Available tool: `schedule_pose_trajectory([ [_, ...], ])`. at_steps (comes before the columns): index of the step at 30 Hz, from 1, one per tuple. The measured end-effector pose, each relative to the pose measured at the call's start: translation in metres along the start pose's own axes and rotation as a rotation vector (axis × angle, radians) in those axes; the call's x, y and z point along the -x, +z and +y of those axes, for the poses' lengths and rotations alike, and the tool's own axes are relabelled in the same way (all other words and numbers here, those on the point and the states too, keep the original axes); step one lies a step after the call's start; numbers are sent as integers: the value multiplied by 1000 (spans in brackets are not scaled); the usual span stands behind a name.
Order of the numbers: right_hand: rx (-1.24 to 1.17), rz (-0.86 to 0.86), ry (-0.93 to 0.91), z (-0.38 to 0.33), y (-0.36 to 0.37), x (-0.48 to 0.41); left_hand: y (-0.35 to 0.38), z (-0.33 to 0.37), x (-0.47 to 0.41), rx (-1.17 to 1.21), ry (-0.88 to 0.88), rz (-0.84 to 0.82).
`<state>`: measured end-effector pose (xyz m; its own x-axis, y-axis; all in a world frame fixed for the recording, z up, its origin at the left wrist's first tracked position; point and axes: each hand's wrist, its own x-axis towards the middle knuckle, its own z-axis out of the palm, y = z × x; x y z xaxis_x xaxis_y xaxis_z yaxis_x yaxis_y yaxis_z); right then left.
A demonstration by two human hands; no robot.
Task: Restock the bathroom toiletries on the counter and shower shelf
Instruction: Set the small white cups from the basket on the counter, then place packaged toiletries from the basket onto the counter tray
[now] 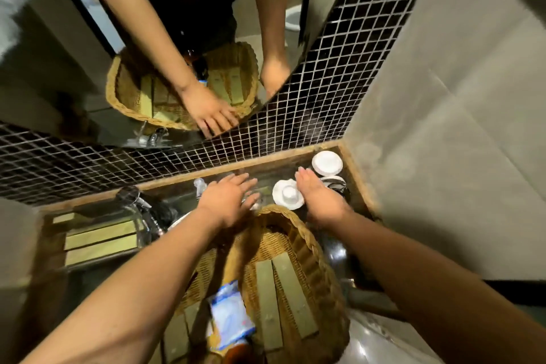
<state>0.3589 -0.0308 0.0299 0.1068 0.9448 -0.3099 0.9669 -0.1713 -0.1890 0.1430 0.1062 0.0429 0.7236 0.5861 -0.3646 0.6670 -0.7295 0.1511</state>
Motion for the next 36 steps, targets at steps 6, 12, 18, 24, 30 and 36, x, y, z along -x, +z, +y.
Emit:
schedule_pose_trajectory([
  [6, -4, 33, -32, -34, -36, 36, -19, 5, 55, -80, 10, 30],
  [12, 0, 18, -80, -73, -34, 66, -18, 0, 100, -148, 14, 59],
  [18, -27, -24, -104, -103, -8, 89, -2, 5, 128, -227, 80, -21],
  [24, -99, -67, 15, -129, 24, 109, 13, 22, 144, -245, 262, -59],
  [30, -237, -181, 199, -134, 86, 134, 61, 45, 129, -232, 396, -147],
  [36, -312, -247, 346, -137, 125, 144, 92, 68, 110, -243, 528, -160],
])
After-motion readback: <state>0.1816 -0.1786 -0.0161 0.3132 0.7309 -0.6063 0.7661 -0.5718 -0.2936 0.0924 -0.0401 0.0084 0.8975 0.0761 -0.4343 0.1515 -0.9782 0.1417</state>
